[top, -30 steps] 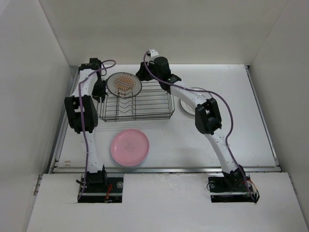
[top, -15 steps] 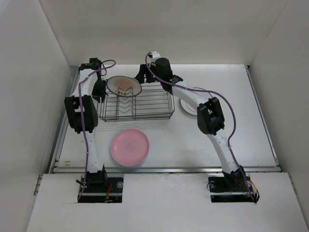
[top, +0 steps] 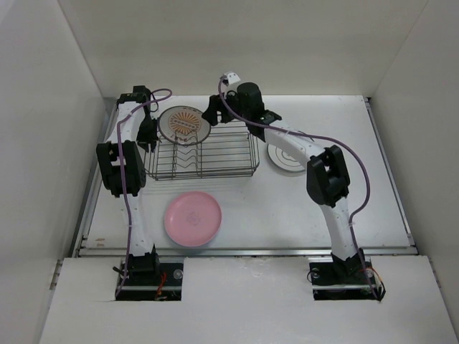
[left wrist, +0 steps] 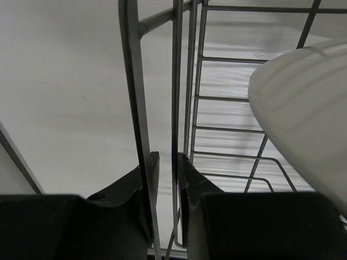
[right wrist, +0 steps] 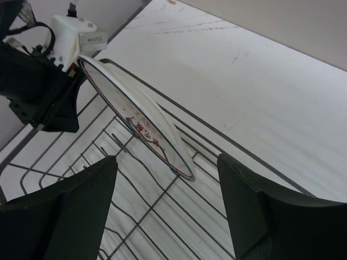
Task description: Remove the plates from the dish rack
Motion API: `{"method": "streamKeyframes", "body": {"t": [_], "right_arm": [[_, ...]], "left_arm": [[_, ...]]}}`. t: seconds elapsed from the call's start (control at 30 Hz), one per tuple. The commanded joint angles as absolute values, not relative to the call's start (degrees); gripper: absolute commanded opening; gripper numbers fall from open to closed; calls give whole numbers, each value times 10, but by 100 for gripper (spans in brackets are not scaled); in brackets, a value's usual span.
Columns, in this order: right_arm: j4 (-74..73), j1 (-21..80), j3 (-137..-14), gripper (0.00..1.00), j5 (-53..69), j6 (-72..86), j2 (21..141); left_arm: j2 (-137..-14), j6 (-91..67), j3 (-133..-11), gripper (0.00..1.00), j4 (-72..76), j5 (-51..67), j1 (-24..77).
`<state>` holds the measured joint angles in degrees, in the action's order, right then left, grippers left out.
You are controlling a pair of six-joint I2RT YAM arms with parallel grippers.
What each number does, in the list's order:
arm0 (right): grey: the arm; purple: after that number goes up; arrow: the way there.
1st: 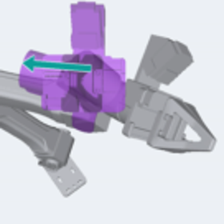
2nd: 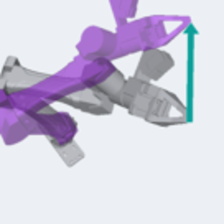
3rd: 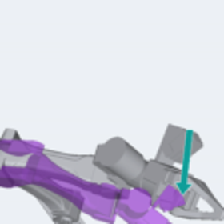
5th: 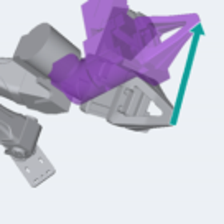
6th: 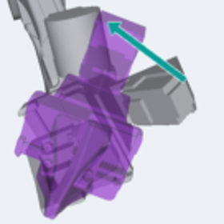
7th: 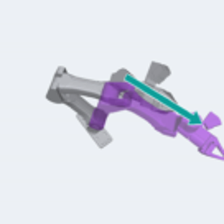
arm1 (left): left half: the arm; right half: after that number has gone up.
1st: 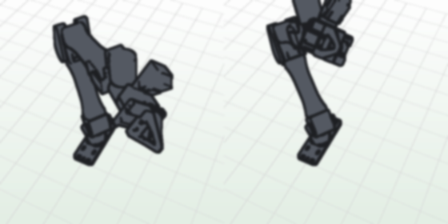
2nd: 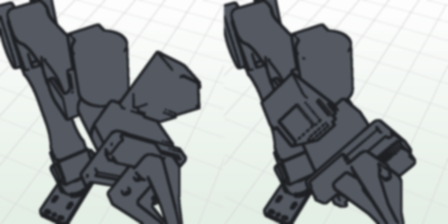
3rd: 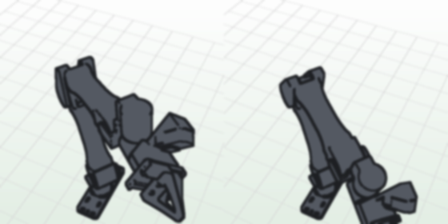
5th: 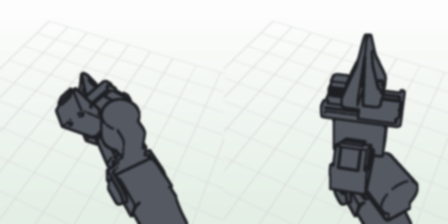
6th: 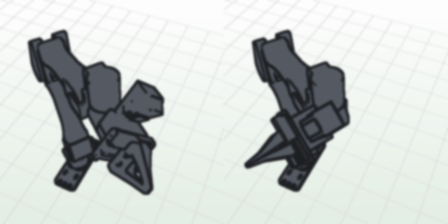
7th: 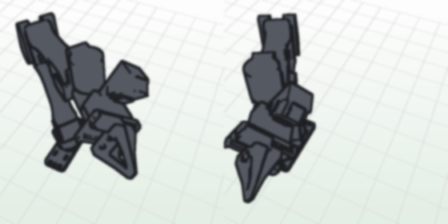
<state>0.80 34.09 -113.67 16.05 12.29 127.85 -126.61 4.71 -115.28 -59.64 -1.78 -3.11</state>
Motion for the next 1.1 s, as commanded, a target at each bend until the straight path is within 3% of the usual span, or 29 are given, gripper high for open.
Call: {"method": "streamKeyframes", "body": {"t": [0.0,0.23,0.43,0.5,0.57,1.07], "right_arm": [[4,359,-1169,80,152,75,1291],[-10,359,-1278,81,76,127,1393],[4,359,-1265,57,120,145,1409],[4,359,-1265,33,120,151,1409],[4,359,-1265,0,105,151,1384],[74,343,-1221,0,-126,122,1216]], "left_arm": [[-1289,56,-1162,0,-593,-41,-35],[-1289,56,-1172,0,-606,-41,-35],[-1289,56,-1172,0,-606,-41,-35],[-1295,51,-1172,0,-606,-41,-35],[-1295,51,-1172,0,-611,-41,-35],[-1295,16,-1162,0,-621,-25,-46]]}}
